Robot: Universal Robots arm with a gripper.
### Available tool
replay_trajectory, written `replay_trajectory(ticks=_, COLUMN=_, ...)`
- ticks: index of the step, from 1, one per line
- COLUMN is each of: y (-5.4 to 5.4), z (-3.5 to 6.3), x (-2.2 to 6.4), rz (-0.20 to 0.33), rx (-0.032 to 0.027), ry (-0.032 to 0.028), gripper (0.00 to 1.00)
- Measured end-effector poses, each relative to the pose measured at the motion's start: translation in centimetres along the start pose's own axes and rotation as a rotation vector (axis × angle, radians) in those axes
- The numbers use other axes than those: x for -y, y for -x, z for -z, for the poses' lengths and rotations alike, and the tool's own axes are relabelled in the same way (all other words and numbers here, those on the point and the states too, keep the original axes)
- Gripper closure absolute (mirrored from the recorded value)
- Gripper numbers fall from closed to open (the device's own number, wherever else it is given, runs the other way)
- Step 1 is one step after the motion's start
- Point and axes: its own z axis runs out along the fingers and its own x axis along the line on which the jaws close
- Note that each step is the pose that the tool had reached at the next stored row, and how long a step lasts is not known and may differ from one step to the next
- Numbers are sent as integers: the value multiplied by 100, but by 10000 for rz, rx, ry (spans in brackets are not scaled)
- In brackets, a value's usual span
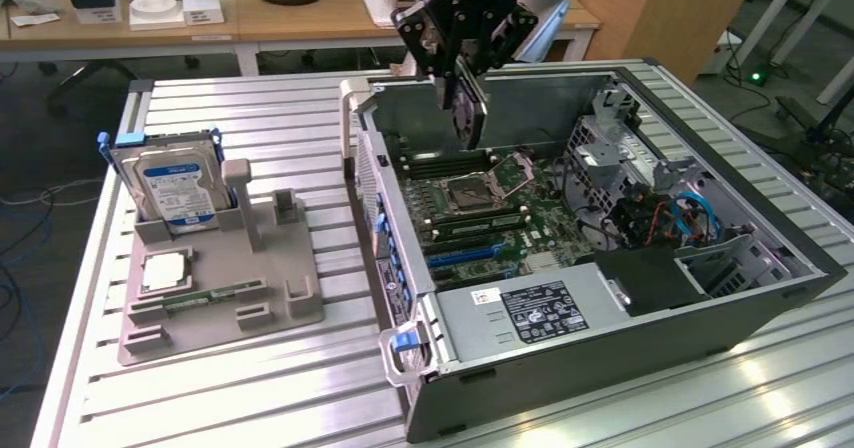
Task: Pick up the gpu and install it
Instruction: 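Pick up the gpu and move the gpu toward the slot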
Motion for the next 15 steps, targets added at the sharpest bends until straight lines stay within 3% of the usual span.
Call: replay_trajectory(ticks=15, y=200, z=-5, x=2, rz=-1, rx=0, ry=-1, gripper=72)
